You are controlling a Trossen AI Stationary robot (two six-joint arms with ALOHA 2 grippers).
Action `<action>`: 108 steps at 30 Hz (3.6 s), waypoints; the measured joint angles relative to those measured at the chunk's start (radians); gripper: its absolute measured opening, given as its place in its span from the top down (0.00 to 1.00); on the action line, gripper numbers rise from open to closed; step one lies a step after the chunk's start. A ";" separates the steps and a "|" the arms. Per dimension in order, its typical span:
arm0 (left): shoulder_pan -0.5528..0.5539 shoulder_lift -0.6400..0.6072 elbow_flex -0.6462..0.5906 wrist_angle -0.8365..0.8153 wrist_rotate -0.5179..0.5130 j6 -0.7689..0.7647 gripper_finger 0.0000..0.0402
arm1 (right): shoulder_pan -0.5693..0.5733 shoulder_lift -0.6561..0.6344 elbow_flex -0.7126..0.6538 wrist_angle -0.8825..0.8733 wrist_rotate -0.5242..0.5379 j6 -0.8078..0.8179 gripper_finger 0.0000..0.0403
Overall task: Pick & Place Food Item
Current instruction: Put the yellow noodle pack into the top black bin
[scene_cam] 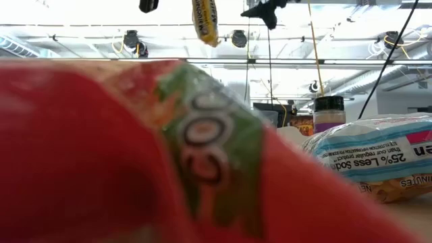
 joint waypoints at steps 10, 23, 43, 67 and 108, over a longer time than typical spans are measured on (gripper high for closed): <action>-0.179 0.089 -0.018 0.063 -0.253 -0.205 1.00 | 0.025 -0.121 -0.350 0.302 -0.106 0.181 0.44; -0.196 0.261 -0.018 0.078 -0.223 -0.308 1.00 | 0.105 -0.289 -0.679 0.590 -0.106 0.386 0.47; -0.234 0.084 -0.270 0.146 -0.255 -0.349 1.00 | 0.104 -0.321 -0.705 0.596 -0.103 0.402 0.48; -0.133 -0.068 -0.610 0.532 -0.070 -0.309 1.00 | 0.096 -0.321 -0.705 0.596 0.011 0.418 0.48; -0.007 0.130 -0.608 0.610 0.221 -0.228 0.98 | 0.096 -0.300 -0.705 0.590 0.030 0.413 0.48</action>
